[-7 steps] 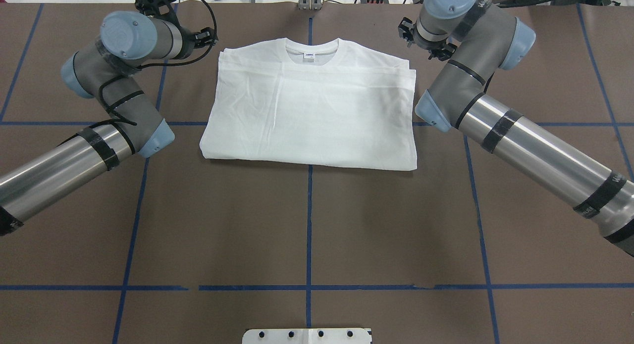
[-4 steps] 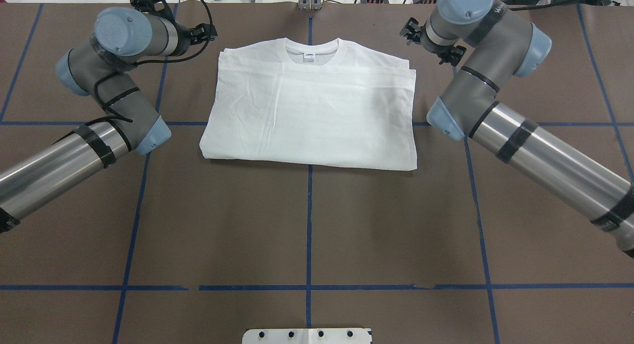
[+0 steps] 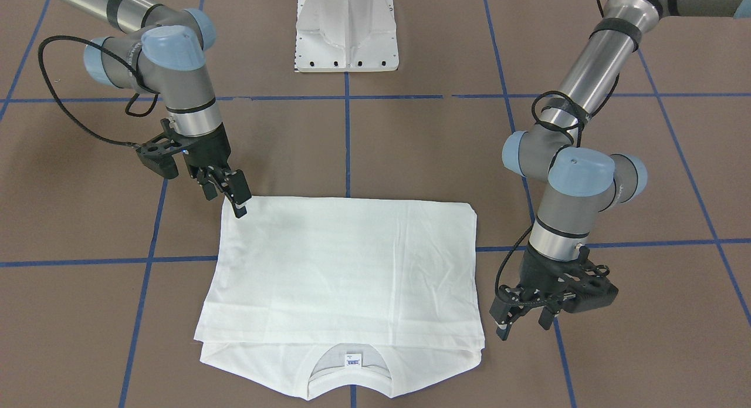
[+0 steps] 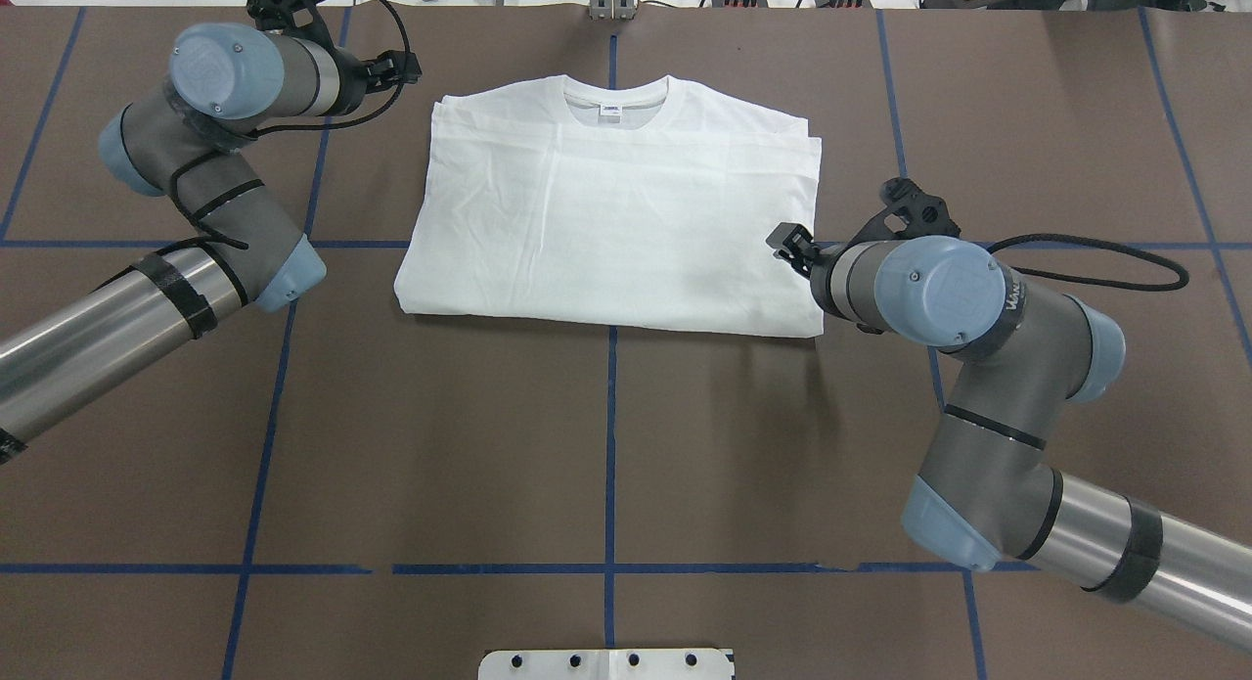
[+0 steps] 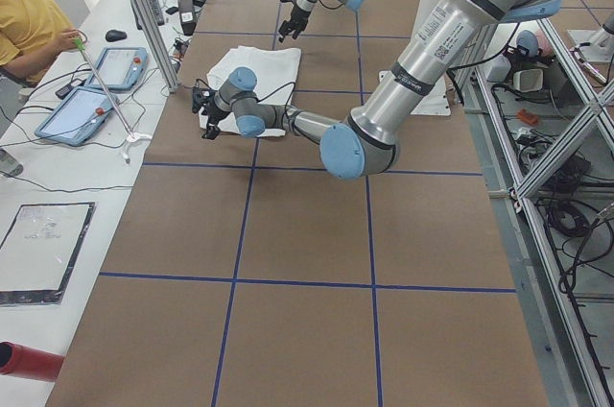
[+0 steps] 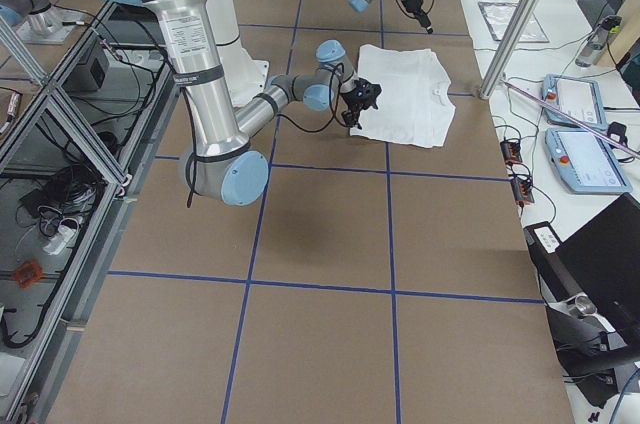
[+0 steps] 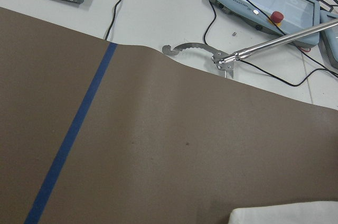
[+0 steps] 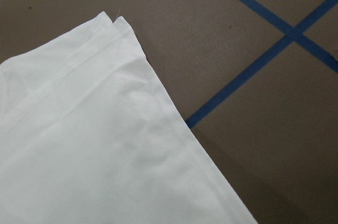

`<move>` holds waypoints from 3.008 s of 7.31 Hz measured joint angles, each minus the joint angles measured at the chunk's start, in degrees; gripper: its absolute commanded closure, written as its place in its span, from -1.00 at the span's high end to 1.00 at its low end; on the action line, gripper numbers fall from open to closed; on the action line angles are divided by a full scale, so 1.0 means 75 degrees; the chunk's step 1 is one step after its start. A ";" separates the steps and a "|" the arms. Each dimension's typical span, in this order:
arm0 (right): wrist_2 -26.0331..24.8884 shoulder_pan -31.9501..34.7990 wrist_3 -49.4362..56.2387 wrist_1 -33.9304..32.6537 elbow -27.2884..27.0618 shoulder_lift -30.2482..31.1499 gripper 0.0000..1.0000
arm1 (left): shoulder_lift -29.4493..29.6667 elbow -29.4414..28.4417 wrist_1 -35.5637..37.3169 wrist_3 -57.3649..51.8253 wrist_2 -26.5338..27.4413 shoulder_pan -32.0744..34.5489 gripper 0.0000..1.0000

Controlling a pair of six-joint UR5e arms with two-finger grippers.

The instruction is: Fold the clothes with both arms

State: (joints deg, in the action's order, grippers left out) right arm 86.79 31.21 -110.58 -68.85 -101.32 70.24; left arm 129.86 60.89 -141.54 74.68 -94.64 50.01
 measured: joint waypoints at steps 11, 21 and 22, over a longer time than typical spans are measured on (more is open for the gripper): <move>-0.0525 -0.0577 -0.0614 -0.0067 0.0150 0.0111 0.50 | -0.0057 0.0204 0.0086 0.0049 -0.0002 -0.0012 1.00; -0.0552 -0.0636 -0.0767 -0.0060 0.0255 0.0204 0.20 | -0.0075 0.0253 0.0087 0.0077 0.0013 -0.0021 1.00; -0.0554 -0.0630 -0.0815 -0.0050 0.0331 0.0184 -0.99 | -0.0073 0.0268 0.0086 0.0079 0.0017 -0.0023 1.00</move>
State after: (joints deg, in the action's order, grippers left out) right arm 82.63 26.48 -116.69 -69.23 -98.84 71.62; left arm 129.31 62.90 -140.89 75.27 -94.51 49.84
